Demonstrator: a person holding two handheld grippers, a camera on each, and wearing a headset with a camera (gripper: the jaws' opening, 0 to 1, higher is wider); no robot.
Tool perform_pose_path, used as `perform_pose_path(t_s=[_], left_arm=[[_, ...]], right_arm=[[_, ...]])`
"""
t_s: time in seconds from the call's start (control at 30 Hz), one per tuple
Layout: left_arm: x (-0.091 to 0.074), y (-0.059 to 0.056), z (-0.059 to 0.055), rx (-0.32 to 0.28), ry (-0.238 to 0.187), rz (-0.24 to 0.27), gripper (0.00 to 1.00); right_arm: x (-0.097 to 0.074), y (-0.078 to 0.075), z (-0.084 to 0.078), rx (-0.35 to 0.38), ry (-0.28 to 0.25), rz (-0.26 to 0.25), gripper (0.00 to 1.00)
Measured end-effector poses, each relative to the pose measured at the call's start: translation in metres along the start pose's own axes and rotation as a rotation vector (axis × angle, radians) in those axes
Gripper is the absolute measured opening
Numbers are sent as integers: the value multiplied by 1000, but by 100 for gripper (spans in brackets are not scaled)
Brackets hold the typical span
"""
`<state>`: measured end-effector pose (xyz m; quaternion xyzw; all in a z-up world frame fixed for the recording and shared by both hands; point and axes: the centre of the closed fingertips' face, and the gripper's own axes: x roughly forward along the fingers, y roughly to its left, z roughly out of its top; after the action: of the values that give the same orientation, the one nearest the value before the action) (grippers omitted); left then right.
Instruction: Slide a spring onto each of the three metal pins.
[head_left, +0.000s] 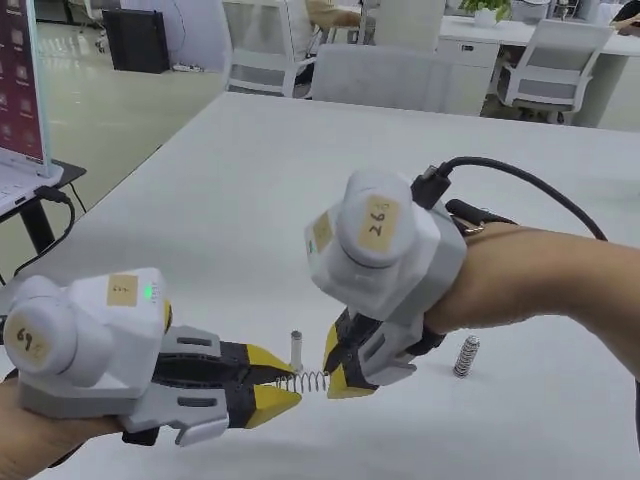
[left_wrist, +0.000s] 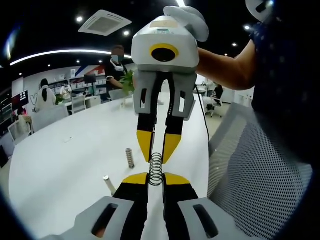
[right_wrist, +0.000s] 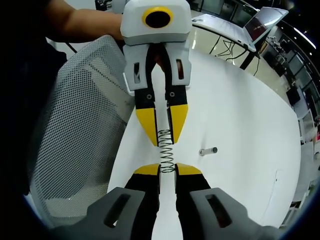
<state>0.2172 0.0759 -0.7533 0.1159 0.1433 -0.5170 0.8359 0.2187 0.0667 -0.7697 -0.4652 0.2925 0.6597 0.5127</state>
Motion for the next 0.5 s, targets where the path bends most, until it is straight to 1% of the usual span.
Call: perform_pose_path(t_s=[0.5], left_arm=[[0, -2, 1, -1, -1, -9, 2]], right_arm=[[0, 0, -3, 22, -10, 6, 9]])
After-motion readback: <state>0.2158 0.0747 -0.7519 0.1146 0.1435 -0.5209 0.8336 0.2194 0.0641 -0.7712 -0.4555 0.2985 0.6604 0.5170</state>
